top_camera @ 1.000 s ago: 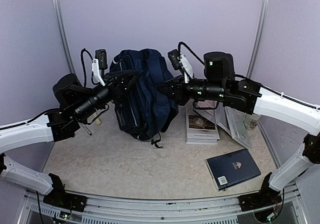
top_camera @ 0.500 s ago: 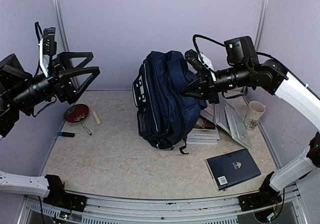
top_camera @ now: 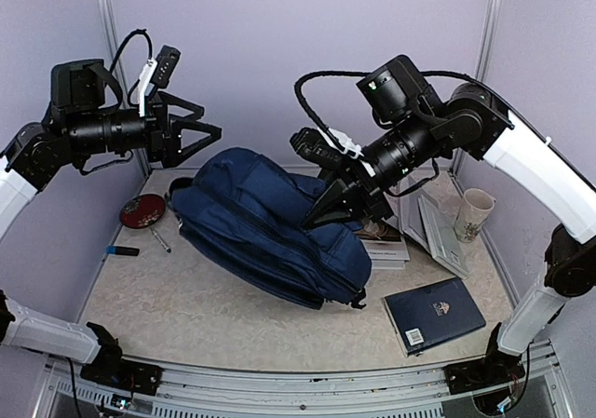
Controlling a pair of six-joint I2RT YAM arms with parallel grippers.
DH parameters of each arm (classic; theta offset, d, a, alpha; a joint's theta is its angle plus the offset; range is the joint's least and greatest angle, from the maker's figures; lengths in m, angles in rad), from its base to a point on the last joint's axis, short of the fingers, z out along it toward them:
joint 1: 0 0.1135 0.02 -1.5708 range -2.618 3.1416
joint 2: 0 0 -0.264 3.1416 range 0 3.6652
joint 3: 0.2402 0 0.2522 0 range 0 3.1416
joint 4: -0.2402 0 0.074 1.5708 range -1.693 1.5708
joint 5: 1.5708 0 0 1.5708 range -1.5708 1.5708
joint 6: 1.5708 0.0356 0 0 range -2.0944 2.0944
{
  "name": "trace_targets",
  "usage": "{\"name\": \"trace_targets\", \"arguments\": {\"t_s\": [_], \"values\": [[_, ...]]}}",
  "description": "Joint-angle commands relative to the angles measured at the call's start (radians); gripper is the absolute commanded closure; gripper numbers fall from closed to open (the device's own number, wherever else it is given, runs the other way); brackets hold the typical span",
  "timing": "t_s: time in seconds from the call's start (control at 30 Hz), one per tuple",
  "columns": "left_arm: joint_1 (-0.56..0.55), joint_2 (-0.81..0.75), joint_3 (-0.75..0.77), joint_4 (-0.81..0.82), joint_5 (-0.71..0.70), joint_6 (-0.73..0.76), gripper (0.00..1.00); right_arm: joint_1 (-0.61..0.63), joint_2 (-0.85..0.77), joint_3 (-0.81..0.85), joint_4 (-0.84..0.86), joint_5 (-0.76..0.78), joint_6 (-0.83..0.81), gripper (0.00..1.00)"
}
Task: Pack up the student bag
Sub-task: Pass from the right arm to the left
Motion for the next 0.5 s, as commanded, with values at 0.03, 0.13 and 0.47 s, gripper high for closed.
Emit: {"name": "trace_targets", "arguments": {"t_s": [0.03, 0.13, 0.47], "values": [[0.005, 0.001, -0.045, -0.046, 0.350, 0.102, 0.04, -0.003, -0.040, -0.013, -0.020, -0.011, -0.143, 1.00], [-0.021, -0.010, -0.081, -0.068, 0.488, 0.175, 0.04, -0.003, -0.048, -0.030, -0.004, 0.025, -0.166, 1.00], [-0.168, -0.061, -0.155, -0.134, 0.368, 0.236, 0.01, -0.015, -0.043, -0.058, 0.007, 0.098, -0.270, 1.00]]}}
